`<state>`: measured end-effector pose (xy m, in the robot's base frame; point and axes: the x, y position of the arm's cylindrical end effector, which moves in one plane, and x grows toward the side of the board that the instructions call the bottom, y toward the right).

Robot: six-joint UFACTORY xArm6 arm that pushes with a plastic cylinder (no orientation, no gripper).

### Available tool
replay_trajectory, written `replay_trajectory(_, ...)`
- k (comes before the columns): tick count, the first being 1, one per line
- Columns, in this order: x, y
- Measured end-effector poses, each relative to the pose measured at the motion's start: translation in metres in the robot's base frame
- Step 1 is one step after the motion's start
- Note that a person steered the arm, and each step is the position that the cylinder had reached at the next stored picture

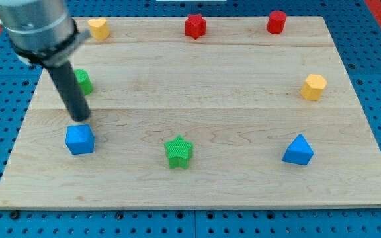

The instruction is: Adjust blue cube green circle in a vertical line

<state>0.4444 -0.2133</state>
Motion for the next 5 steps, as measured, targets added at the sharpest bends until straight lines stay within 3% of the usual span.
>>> replay_trajectory(1,-0.008,-0.044)
replay_trajectory(2,-0.044,-0.088)
replay_trajectory(3,-0.075,-0.046)
replay_trajectory(4,-0.075,0.011)
replay_trajectory(5,-0.116,-0.011)
